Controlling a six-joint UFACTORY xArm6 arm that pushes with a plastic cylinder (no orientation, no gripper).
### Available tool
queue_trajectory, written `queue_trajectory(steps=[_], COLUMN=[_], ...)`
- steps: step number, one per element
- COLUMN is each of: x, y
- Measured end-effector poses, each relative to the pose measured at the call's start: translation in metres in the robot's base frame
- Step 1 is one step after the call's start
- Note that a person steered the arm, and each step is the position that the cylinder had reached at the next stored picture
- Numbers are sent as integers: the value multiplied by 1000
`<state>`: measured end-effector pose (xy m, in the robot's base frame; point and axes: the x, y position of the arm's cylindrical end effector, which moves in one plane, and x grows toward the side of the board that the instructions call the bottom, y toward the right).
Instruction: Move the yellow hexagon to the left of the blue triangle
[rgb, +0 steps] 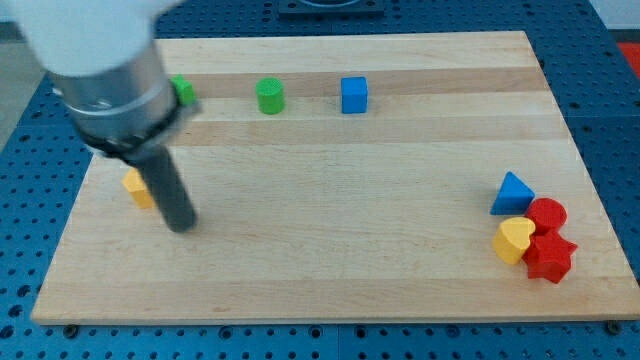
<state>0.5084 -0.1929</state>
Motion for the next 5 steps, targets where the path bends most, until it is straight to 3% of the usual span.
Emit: queue_trajectory(steps=[1, 2, 4, 5], x=[-36, -51, -31, -72], y=[-43, -40, -111, -104])
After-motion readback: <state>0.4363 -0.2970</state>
